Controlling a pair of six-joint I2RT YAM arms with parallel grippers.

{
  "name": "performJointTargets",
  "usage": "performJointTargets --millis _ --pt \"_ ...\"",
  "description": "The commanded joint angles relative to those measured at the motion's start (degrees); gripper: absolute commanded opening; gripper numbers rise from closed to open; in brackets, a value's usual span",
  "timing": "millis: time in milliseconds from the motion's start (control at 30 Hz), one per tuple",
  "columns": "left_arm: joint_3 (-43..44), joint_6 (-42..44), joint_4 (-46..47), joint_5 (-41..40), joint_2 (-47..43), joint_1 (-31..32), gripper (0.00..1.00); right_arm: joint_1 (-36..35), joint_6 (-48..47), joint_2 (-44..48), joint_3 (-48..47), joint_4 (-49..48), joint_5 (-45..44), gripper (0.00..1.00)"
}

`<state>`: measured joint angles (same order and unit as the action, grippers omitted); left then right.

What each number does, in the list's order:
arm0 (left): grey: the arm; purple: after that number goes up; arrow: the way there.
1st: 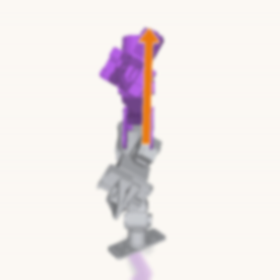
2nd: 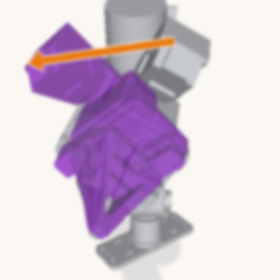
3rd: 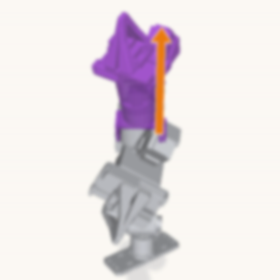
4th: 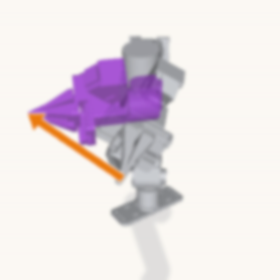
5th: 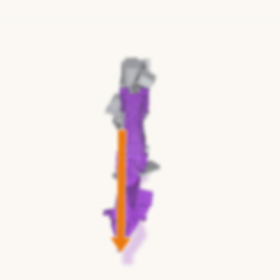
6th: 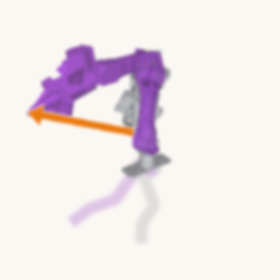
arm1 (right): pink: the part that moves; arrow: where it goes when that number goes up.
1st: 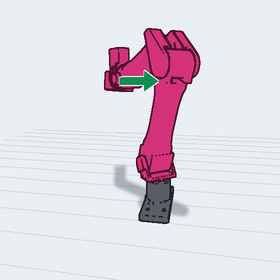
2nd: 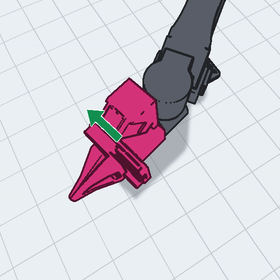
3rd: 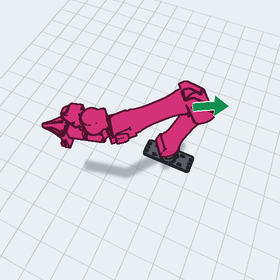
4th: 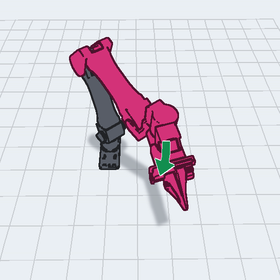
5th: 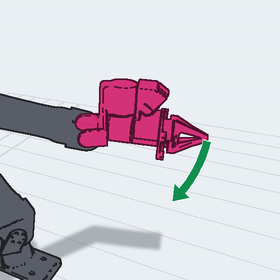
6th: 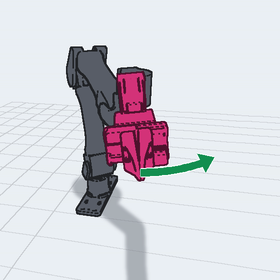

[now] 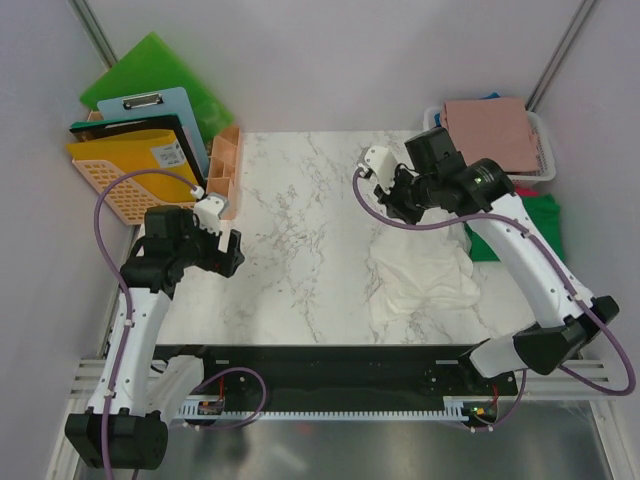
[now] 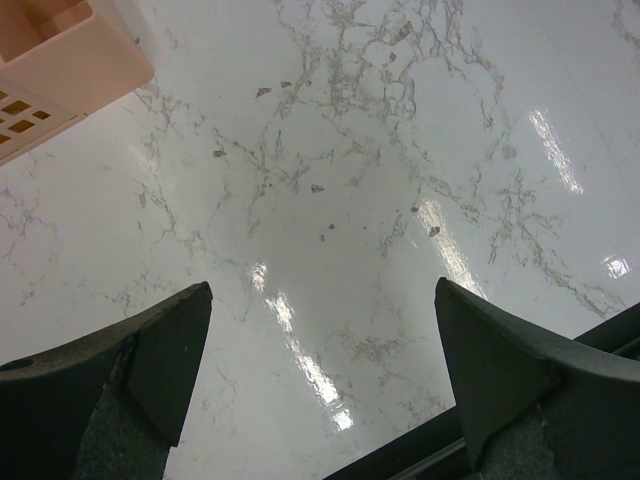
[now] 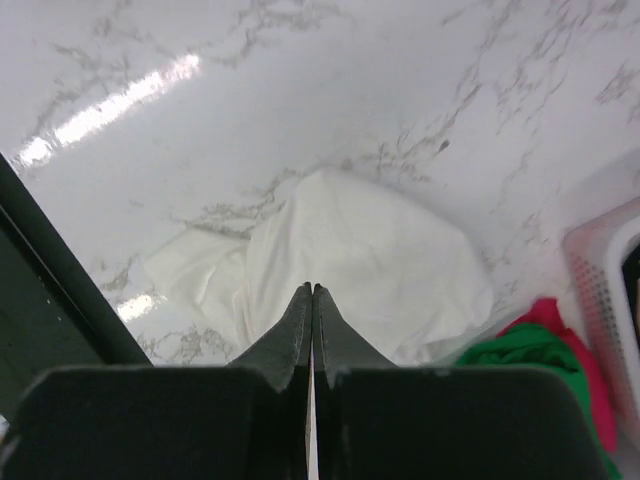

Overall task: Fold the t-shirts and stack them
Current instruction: Move the tshirt to the center of the board

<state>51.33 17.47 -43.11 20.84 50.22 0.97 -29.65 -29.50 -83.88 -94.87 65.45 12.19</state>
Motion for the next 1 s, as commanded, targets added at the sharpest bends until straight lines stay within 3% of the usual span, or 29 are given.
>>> performJointTargets --millis 0,67,133,167,267,300,400,600,767,867,967 --pt "-0.09 1.25 1.81 -0.01 -0.47 -0.27 1.00 -2.16 3.65 1.61 -5.33 5.13 1.61 0.00" --pt "-0.35 1.33 1.72 -0.01 -0.73 -0.27 1.00 -3.39 3.83 1.52 -1.49 5.30 1.35 0.00" --pt "-0.62 1.33 1.72 -0.10 -1.17 -0.27 1.00 -4.62 3.92 2.48 5.61 4.43 -0.31 0.11" --pt "-0.62 1.25 1.72 -0.10 -1.52 -0.27 1.00 -5.06 3.92 3.01 7.92 4.07 -0.93 0.38" --pt "-0.71 1.33 1.72 0.16 -1.70 -0.27 1.00 -6.29 4.71 7.05 16.63 1.79 -2.87 0.71" --pt "-0.71 1.25 1.72 0.25 -1.61 -0.27 1.00 -6.47 4.88 9.06 18.39 1.35 -3.04 0.73" --pt "-0.36 1.33 1.89 0.52 -0.74 -0.27 1.00 -7.44 5.24 11.27 24.10 0.56 -4.27 0.75" --pt "0.79 1.07 1.72 0.34 0.32 -0.27 1.00 -7.62 4.62 10.67 31.84 -2.08 -6.82 0.68" --pt "0.00 1.07 1.63 -0.27 -0.91 -0.27 1.00 -7.62 3.92 6.98 36.42 -4.63 -8.05 0.53" --pt "-0.27 1.07 1.72 -0.62 -1.09 -0.27 1.00 -8.67 4.45 4.52 37.39 -5.07 -8.49 0.52" --pt "-0.18 1.16 1.72 -0.62 -0.74 -0.27 1.00 -10.07 5.06 3.37 37.30 -5.59 -9.19 0.58"
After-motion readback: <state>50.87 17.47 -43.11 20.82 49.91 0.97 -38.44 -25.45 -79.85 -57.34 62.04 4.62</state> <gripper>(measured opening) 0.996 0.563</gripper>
